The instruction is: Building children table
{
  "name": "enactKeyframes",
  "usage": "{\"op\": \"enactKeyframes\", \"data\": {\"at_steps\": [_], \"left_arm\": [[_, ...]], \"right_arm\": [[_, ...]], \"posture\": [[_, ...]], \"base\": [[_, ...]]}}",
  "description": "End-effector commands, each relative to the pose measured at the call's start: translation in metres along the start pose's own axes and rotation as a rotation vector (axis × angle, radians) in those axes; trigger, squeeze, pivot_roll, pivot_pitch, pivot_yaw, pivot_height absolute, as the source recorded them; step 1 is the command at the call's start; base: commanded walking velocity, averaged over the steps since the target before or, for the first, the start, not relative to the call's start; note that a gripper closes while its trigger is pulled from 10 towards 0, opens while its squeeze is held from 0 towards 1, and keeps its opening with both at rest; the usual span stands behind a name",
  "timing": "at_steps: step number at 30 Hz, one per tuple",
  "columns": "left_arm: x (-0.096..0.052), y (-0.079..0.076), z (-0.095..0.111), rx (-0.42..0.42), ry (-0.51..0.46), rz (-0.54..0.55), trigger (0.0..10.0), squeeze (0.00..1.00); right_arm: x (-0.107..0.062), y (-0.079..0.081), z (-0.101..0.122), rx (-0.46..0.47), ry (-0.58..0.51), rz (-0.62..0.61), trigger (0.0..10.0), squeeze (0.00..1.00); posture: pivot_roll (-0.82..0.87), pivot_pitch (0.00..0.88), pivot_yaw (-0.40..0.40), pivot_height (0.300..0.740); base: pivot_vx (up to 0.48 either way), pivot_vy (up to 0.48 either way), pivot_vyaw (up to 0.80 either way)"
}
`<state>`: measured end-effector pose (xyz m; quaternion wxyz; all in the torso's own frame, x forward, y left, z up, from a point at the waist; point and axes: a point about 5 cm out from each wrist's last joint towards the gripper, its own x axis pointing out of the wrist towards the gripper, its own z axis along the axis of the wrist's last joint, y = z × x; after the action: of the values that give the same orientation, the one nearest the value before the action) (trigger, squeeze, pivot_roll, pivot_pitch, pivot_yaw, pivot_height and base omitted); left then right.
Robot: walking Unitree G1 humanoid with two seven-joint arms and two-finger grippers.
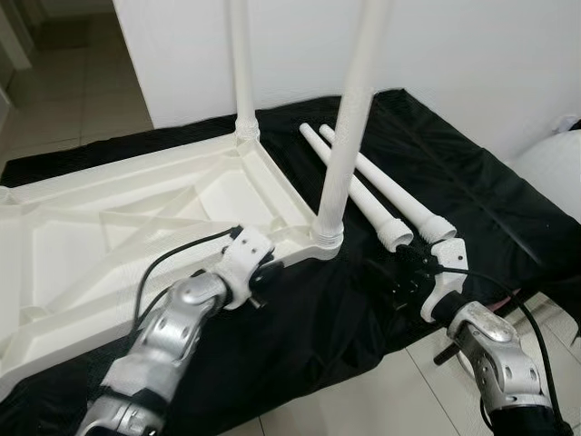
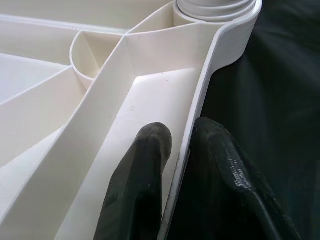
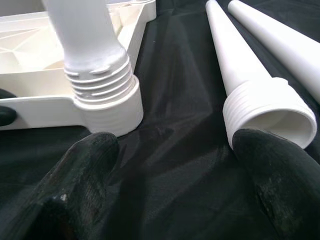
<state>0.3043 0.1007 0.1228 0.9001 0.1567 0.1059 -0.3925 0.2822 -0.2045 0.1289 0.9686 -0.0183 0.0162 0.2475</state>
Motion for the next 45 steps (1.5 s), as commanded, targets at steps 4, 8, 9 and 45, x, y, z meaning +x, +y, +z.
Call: {"op": "enactKeyframes", "data": {"at_steps": [4,8,9,45], "left_arm": [[-0.017,-0.017,-0.022,0.005,0.103,-0.254,0.0,0.00],[-0.017,-0.018,-0.019,0.016,0.101,-0.256,0.0,0.00],[-0.017,-0.018,-0.019,0.016,0.101,-0.256,0.0,0.00],[-0.048,-0.012,0.043,-0.102,-0.233,-0.176,10.0,0.00]], "right_arm": [[-0.001,0.003,-0.003,0.004,0.019,0.056,10.0,0.00],[0.001,0.006,-0.004,-0.003,0.034,0.102,10.0,0.00],[0.001,0.006,-0.004,-0.003,0.034,0.102,10.0,0.00],[0.017,0.017,0.011,-0.120,0.004,0.329,10.0,0.00]], "posture": [[-0.08,0.064,0.022,0.740],[-0.07,0.062,0.018,0.740],[-0.07,0.062,0.018,0.740],[-0.01,0.018,-0.022,0.740]], "base": [[0.000,0.000,0.00],[0.000,0.000,0.00],[0.000,0.000,0.00],[0.000,0.000,0.00]]}}
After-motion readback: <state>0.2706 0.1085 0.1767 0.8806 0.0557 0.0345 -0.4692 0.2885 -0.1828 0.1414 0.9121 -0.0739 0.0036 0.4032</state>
